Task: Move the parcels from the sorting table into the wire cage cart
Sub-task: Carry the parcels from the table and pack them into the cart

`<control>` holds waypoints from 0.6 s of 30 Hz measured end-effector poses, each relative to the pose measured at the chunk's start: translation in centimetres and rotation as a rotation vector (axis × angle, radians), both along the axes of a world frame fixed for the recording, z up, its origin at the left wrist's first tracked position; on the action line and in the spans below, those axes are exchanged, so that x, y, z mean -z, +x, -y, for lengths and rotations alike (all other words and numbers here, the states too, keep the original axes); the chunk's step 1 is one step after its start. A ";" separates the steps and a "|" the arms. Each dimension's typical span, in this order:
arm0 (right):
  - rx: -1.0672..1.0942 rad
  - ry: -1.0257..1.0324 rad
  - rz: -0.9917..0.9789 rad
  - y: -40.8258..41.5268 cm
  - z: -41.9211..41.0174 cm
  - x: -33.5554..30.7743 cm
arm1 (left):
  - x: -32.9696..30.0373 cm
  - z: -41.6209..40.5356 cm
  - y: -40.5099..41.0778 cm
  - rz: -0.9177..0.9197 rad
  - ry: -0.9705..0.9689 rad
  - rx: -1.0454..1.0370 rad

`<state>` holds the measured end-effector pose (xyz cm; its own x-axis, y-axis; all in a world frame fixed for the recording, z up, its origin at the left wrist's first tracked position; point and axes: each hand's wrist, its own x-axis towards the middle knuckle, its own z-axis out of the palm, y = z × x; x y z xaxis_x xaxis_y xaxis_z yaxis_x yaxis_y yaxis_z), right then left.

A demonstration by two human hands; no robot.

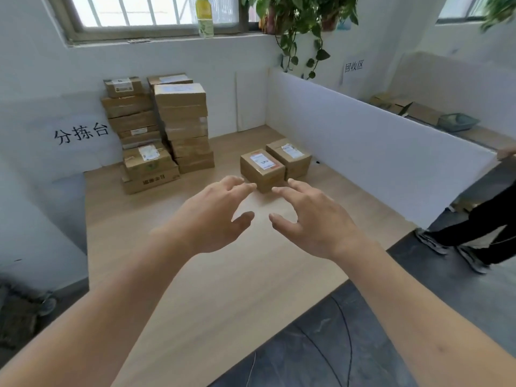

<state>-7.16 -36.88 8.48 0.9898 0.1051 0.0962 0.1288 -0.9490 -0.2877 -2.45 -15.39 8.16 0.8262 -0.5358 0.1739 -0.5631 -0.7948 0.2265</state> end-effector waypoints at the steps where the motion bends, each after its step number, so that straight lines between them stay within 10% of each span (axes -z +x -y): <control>1: 0.002 0.002 -0.006 0.9 1.1 0.2 | 0.2 1.1 0.8 -0.004 0.002 -0.002; 18: -0.076 0.004 -0.176 23.3 13.5 7.1 | 7.5 13.0 21.3 -0.132 0.024 -0.135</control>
<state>16.15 -50.36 1.35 0.9806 0.1803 -0.0771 0.1475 -0.9374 -0.3155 18.85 -28.39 0.68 0.9057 -0.4213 0.0472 -0.4176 -0.8672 0.2714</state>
